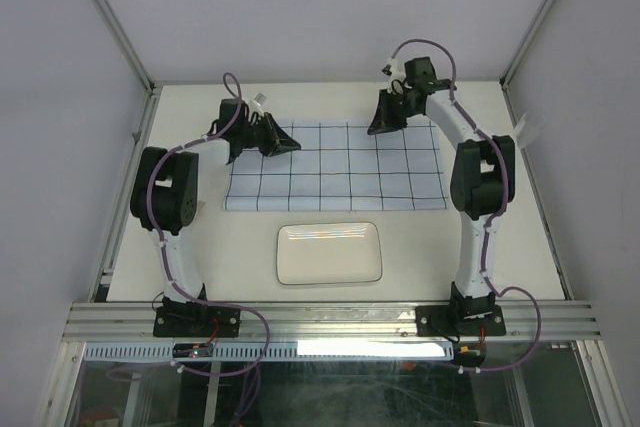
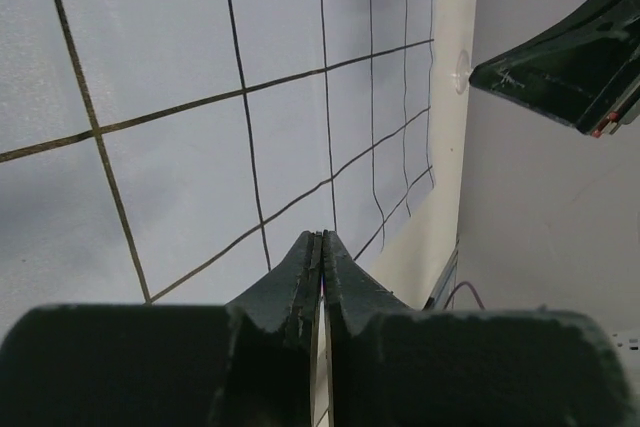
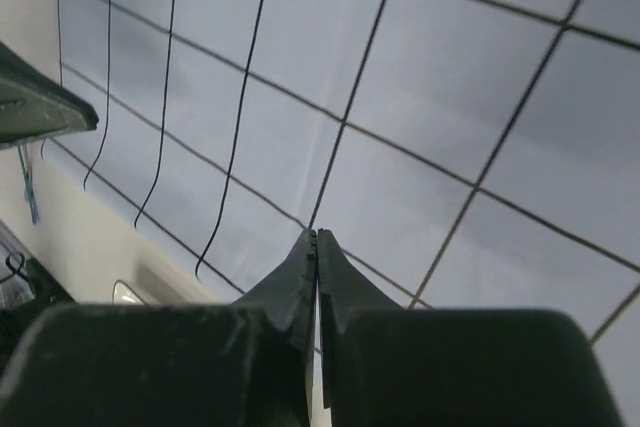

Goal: Set the dinner table for one person
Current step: Flatten out the napkin at the center of the board.

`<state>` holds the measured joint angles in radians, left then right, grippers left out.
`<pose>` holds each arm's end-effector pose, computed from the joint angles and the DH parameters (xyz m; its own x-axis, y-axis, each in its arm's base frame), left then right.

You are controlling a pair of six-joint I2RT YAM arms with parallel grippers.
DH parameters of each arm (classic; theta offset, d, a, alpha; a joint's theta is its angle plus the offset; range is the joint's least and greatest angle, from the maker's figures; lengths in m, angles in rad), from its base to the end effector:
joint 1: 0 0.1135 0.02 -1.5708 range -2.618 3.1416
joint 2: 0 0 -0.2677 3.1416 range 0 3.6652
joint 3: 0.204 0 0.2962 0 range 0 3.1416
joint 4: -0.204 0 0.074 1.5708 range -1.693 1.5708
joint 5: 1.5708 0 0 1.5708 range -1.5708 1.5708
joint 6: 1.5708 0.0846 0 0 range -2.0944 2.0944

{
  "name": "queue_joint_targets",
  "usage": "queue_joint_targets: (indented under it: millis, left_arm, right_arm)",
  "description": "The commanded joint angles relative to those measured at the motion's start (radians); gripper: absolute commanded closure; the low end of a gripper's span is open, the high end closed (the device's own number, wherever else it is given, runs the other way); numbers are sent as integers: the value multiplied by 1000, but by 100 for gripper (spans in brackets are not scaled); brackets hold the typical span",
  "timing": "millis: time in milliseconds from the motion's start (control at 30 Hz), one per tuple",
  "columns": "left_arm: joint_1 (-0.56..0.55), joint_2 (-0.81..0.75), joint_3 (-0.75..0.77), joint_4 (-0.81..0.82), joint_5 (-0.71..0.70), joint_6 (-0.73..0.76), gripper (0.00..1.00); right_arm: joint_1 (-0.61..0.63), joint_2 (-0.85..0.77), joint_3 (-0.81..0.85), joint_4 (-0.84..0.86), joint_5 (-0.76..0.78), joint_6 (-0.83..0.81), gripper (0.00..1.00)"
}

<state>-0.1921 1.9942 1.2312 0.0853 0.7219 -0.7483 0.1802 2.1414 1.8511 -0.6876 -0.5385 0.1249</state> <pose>0.4686 -0.1481 0.1143 -0.8924 -0.3467 -0.2890 0.0566 0.5493 -0.8337 0.5251 0.1398 0.1917 -0.8638 -0.0487 -0.5014 -0.3307 0.8056 0.4916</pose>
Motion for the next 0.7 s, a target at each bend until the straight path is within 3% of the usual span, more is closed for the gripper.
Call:
queue_joint_targets:
  millis: [0,300,667]
  left_arm:
    - [-57,-91,2,21,36,6,96]
    - [-169,-67,-38,-112,-9,121,96]
    - [-205,-74,-131,-92,-52,158,97]
  right_arm:
    - [64,-18,20,-132,-76,-85,100]
    - [178,-62,-135,-150,-115,-107,100]
    - [269,-138,-336,-14,-136,-41,100]
